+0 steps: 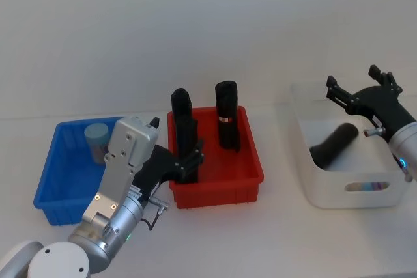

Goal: Pick the cotton swabs from the blue box and place them into the white box.

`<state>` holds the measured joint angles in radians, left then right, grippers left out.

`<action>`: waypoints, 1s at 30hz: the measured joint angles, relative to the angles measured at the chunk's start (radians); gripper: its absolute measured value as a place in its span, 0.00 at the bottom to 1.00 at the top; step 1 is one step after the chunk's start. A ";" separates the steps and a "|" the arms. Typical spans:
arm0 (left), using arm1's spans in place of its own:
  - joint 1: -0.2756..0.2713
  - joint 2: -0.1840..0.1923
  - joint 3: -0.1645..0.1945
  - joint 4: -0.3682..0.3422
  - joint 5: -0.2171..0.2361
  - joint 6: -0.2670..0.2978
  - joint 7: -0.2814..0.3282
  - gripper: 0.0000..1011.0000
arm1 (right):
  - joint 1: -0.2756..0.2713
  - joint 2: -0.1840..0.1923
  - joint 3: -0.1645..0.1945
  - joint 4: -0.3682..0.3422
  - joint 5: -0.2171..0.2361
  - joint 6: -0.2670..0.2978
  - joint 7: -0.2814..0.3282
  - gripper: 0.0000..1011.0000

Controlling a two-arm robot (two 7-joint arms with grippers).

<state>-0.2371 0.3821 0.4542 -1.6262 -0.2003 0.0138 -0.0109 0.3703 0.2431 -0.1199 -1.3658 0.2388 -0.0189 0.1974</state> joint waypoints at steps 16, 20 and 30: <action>0.000 0.000 0.000 0.000 0.000 0.000 0.000 0.99 | -0.005 0.004 0.004 -0.008 0.008 -0.006 0.011 0.99; 0.000 0.000 0.000 0.000 0.000 0.000 0.000 0.99 | -0.005 0.004 0.005 -0.009 0.008 -0.006 0.012 0.99; 0.000 0.000 0.000 0.000 0.000 0.000 0.000 0.99 | -0.006 0.005 0.005 -0.010 0.009 -0.008 0.013 0.99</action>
<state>-0.2371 0.3821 0.4542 -1.6262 -0.2004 0.0138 -0.0109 0.3643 0.2484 -0.1145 -1.3758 0.2483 -0.0265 0.2108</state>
